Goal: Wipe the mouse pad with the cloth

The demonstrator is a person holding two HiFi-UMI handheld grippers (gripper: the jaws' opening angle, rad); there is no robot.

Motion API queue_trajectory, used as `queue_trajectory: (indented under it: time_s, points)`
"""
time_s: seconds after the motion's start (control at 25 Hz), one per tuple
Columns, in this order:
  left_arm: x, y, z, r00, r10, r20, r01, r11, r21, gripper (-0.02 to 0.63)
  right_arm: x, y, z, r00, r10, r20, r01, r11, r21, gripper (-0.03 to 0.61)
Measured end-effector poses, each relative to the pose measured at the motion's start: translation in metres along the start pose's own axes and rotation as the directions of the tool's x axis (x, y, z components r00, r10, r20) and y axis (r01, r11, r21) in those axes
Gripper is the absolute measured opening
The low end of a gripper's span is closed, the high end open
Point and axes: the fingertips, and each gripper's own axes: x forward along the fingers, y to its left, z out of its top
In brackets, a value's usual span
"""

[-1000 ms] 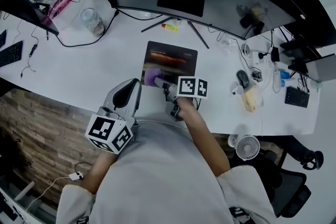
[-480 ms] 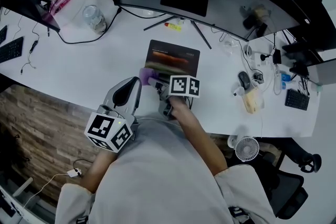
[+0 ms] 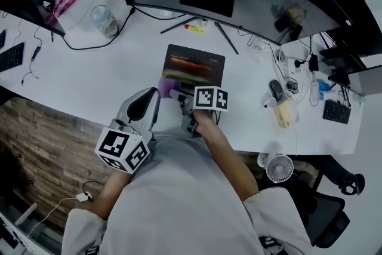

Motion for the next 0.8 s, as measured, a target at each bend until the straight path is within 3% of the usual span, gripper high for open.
queue_trajectory:
  time_s: [0.8]
  points:
    - [0.002, 0.0, -0.004, 1.0, -0.008, -0.017, 0.008, 1.0, -0.014, 0.0, -0.033, -0.025, 0.005, 1.0, -0.017, 0.018, 0.016, 0.999, 0.037, 0.118]
